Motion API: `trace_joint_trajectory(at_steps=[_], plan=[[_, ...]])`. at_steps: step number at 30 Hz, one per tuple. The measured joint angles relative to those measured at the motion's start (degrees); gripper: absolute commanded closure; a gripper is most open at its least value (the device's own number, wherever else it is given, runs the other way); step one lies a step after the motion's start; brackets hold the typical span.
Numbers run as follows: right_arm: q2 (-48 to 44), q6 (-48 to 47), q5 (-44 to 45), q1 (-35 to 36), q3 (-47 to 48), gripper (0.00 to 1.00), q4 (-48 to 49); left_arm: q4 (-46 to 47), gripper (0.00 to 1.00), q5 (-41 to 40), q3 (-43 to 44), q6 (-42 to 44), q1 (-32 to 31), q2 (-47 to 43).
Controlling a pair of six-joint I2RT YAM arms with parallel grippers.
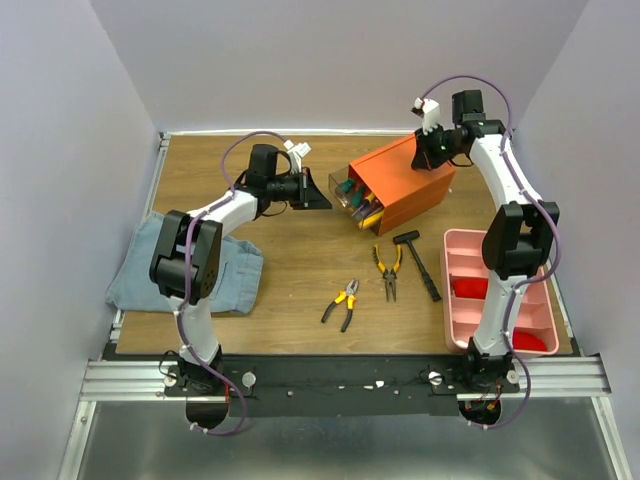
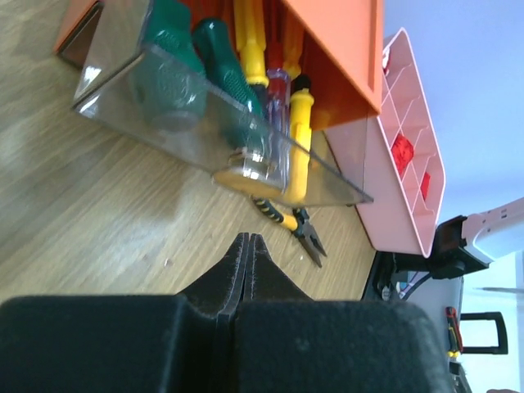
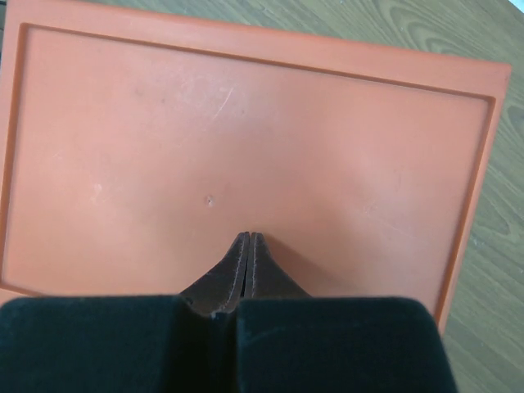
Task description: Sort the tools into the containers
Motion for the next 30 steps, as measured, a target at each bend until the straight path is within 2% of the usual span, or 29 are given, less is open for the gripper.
trace_joint_trajectory(at_steps=[9,19,20,21,24,27,30], plan=[[-0.57,-2.99,-0.92,-0.11,-2.4,0.99,1.6,5.64,1.0,0.59,7.3,-5.68,-3.1,6.43],[-1.11,-4.35,-1.01,0.68,-3.52,0.99,3.28,12.24,0.98,1.07,21.0,-12.7,-6.67,18.56],[-1.11,-4.37,-0.96,0.74,-3.52,0.99,3.32,12.63,0.95,1.14,21.35,-13.42,-6.99,18.95],[-1.11,-4.39,-0.79,0.87,-3.54,0.99,3.39,12.59,0.82,1.14,21.33,-13.66,-7.1,18.97],[-1.18,-4.52,-0.57,1.16,-3.78,0.99,3.72,13.03,0.51,0.57,18.78,-14.97,-6.49,17.49],[-1.49,-4.74,-0.28,1.27,-4.33,0.99,4.28,9.9,0.34,-1.4,12.72,-14.49,-5.14,11.67],[-1.55,-4.87,-0.2,1.31,-4.48,0.99,4.44,3.04,0.34,-5.51,10.03,-11.04,-3.23,6.01]])
